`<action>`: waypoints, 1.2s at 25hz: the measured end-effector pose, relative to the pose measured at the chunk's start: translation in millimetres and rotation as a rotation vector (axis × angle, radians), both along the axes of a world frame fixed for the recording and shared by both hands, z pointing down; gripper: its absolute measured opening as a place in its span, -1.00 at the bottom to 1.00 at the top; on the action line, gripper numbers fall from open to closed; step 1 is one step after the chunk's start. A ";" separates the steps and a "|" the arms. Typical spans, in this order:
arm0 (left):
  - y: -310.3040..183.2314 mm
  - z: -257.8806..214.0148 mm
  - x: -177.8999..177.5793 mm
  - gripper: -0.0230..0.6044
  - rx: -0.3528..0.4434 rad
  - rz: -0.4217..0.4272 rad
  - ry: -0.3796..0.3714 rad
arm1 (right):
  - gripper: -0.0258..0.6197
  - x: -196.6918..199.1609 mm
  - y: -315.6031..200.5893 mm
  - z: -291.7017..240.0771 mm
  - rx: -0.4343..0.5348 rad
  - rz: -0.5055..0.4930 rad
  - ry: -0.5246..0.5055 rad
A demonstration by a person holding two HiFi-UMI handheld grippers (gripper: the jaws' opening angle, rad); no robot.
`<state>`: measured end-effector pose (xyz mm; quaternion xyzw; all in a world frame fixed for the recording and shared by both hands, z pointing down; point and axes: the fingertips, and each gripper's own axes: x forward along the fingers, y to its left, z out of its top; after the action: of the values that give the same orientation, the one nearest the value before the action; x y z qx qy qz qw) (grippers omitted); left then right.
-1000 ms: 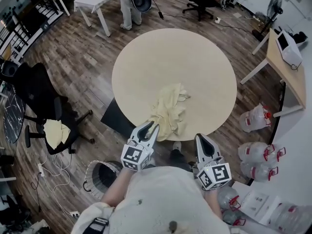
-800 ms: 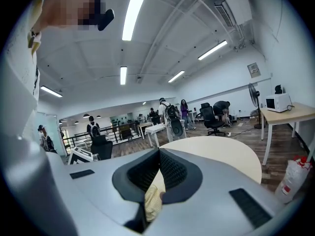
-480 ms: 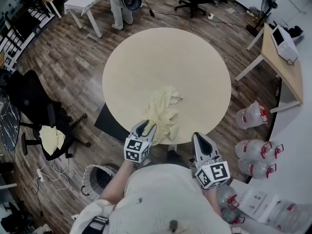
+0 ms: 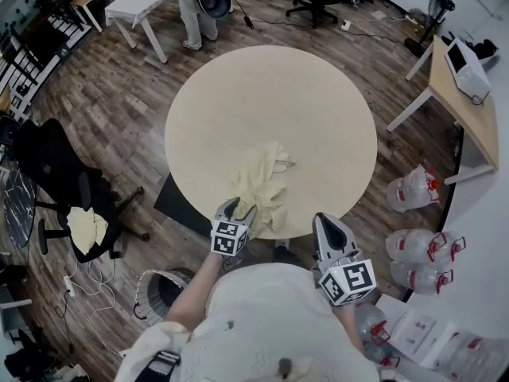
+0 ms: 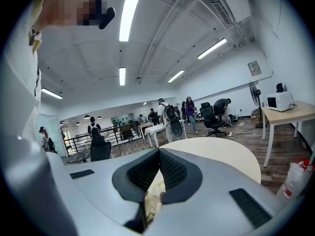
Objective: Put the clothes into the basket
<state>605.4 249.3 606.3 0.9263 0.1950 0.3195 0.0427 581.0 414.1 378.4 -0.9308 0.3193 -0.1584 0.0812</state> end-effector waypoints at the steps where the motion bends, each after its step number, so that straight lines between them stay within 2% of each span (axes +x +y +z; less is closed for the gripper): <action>1: 1.4 6.6 2.2 -0.16 0.012 -0.005 -0.012 | -0.90 2.9 4.7 -0.2 0.000 0.004 0.001; 10: -5.5 49.8 19.5 -0.01 0.120 -0.142 -0.090 | -0.90 18.2 45.0 1.0 -0.001 0.065 -0.008; 15: 4.8 62.6 24.2 0.09 0.120 -0.130 -0.163 | -0.90 25.6 56.5 3.0 0.000 0.077 -0.012; 18: 9.3 79.5 23.4 0.10 0.110 -0.132 -0.228 | -0.90 29.1 61.6 5.7 0.000 0.079 -0.019; 23: 13.0 99.9 27.1 0.11 0.102 -0.142 -0.289 | -0.90 33.9 68.6 8.5 0.002 0.073 -0.024; 30: 11.2 112.0 29.8 0.10 0.124 -0.151 -0.316 | -0.90 36.1 72.2 13.7 -0.001 0.061 -0.032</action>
<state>635.2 260.6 718.3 0.8776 0.0956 0.4681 0.0397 617.1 486.2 392.1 -0.9374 0.2896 -0.1707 0.0906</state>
